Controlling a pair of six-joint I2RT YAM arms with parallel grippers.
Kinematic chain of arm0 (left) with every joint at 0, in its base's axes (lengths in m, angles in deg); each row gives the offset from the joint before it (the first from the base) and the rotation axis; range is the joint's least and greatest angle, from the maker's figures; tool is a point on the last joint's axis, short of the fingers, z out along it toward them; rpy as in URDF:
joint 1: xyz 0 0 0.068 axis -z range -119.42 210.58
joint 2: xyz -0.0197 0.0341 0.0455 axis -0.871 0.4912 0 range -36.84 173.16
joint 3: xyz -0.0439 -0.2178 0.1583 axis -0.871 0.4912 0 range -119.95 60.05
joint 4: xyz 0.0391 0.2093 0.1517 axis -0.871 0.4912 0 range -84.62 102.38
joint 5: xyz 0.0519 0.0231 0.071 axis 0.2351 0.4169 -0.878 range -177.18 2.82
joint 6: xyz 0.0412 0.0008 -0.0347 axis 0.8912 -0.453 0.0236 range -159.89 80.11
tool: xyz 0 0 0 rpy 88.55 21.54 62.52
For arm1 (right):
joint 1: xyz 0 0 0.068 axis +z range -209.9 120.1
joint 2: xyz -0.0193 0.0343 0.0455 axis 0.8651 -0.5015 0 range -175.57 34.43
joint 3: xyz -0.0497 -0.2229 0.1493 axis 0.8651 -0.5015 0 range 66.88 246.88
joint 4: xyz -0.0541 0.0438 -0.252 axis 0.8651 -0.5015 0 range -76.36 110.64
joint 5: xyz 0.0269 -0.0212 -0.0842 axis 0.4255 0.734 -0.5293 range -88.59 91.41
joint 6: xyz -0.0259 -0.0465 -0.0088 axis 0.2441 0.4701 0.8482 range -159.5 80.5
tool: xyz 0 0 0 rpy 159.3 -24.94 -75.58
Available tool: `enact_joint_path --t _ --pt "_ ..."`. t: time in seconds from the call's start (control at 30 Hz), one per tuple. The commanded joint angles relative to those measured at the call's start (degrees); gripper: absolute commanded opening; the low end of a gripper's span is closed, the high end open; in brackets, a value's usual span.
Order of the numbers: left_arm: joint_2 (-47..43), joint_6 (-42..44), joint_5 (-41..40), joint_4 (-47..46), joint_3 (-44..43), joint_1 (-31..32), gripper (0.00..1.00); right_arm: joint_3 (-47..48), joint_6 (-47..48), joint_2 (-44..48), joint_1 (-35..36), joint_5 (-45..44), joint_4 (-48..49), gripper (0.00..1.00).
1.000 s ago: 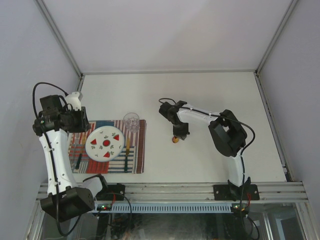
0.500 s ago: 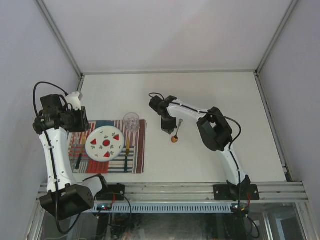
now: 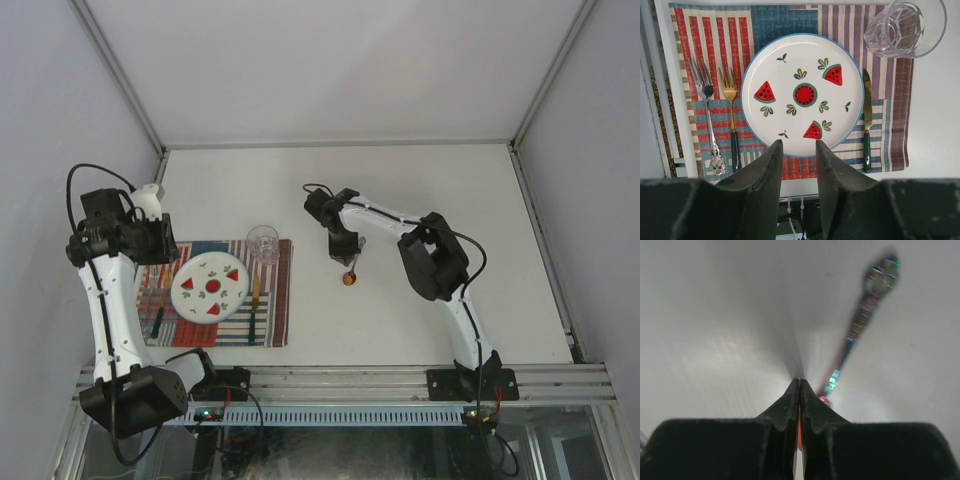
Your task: Set the dinner table for one person
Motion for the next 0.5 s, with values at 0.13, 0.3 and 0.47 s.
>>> enact_joint_path --t 0.13,0.3,0.47 --pt "-0.57 -0.53 1.21 -1.68 1.45 -0.54 0.37 -15.58 -2.51 13.82 -1.83 -3.93 1.20 0.00" --pt "-0.83 -0.71 1.59 -1.73 1.77 -0.46 0.37 -20.80 -3.95 15.69 -1.04 -4.21 1.90 0.00" --pt "-0.60 -0.67 1.79 -1.69 1.73 -0.50 0.37 -21.25 -4.98 16.00 0.04 -5.14 1.69 0.00"
